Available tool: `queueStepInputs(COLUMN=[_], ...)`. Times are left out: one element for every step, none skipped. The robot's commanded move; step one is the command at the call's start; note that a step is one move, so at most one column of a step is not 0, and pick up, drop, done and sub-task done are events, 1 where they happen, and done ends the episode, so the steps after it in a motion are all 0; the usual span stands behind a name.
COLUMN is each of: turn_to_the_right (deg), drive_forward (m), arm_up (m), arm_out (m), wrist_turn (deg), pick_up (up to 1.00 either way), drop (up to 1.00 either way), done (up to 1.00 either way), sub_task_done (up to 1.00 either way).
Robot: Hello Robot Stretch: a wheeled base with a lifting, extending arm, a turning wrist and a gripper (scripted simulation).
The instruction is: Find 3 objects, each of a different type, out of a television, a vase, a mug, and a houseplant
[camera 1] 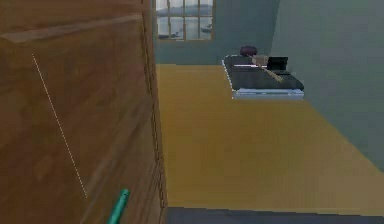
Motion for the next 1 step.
queueStepInputs(turn_to_the_right=[45.0], drive_forward=[0.0], arm_up=[0.0], arm_out=[0.0], wrist_turn=[0.0], pick_up=[0.0], drop=[0.0], done=[0.0], sub_task_done=[0.0])
